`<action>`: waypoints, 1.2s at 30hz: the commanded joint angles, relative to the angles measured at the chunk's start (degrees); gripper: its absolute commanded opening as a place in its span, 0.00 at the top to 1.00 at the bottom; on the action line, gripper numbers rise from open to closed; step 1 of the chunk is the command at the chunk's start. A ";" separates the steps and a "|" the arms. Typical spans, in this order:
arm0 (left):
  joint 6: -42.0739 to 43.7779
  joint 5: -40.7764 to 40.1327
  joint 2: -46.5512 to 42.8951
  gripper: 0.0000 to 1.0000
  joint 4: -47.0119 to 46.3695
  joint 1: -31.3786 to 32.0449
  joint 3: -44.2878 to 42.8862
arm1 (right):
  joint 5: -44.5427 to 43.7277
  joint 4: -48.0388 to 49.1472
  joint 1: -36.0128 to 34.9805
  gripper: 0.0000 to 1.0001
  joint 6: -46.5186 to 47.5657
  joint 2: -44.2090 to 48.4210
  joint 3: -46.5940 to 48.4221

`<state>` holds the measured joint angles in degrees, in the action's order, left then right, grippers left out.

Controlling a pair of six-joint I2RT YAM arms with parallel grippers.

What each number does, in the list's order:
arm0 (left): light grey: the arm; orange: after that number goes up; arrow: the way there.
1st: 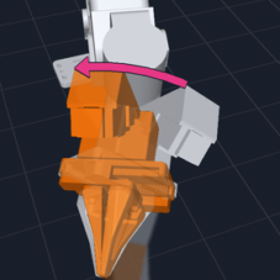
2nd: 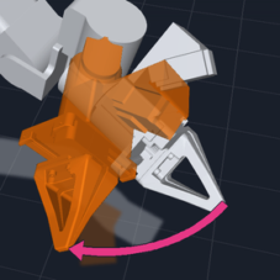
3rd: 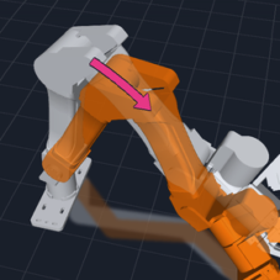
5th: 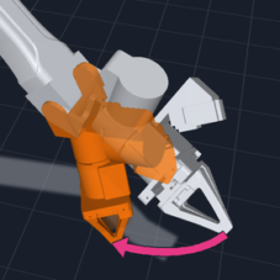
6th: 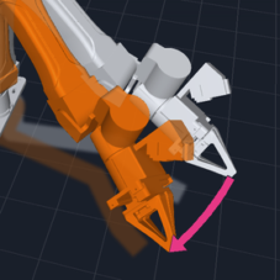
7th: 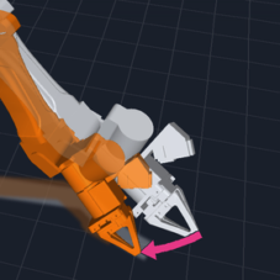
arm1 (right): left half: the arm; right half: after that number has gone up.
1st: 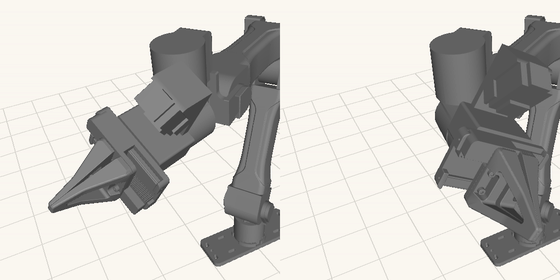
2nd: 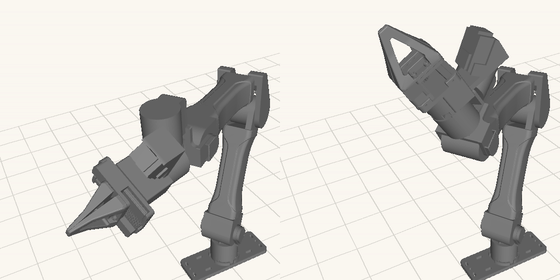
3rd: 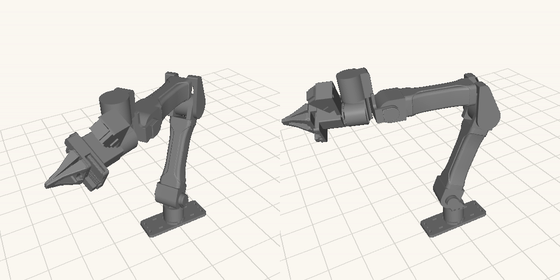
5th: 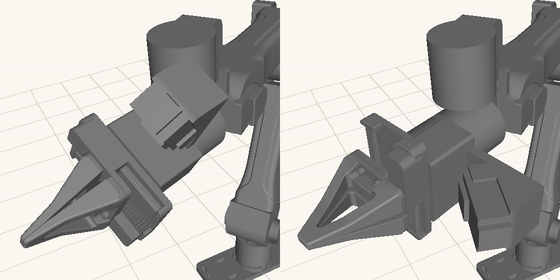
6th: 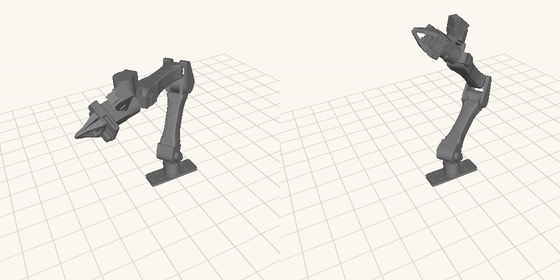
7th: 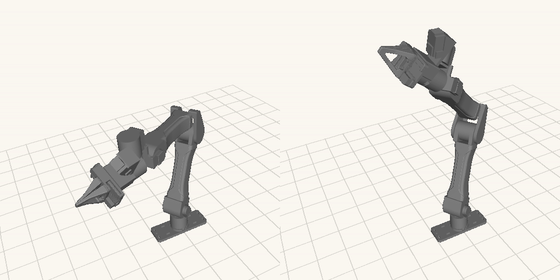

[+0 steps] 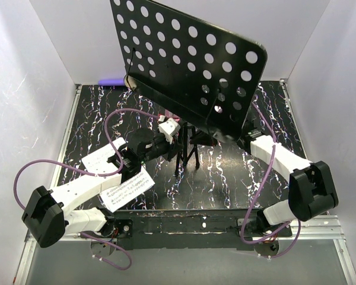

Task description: Set up the instrument practice props

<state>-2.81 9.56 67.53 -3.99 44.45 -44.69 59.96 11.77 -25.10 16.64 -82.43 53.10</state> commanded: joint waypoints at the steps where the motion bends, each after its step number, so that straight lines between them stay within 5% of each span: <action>1: 2.45 -0.16 -0.64 1.00 2.67 0.29 -2.60 | -5.55 -15.18 1.54 0.99 9.45 4.64 3.68; 17: 6.24 2.30 2.69 1.00 6.71 0.20 -4.27 | -12.67 -45.77 19.65 0.99 33.27 14.93 2.80; 27: 3.25 -0.33 3.75 1.00 7.94 0.20 1.26 | -21.90 -45.17 21.23 0.99 34.51 18.18 -0.63; 36: -7.82 1.25 5.77 1.00 6.45 0.20 6.28 | -25.24 -48.33 26.51 0.99 33.01 18.71 -1.86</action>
<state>-4.36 17.52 73.21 -9.13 47.57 -42.76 50.94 -36.62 -6.02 49.93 -64.86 51.57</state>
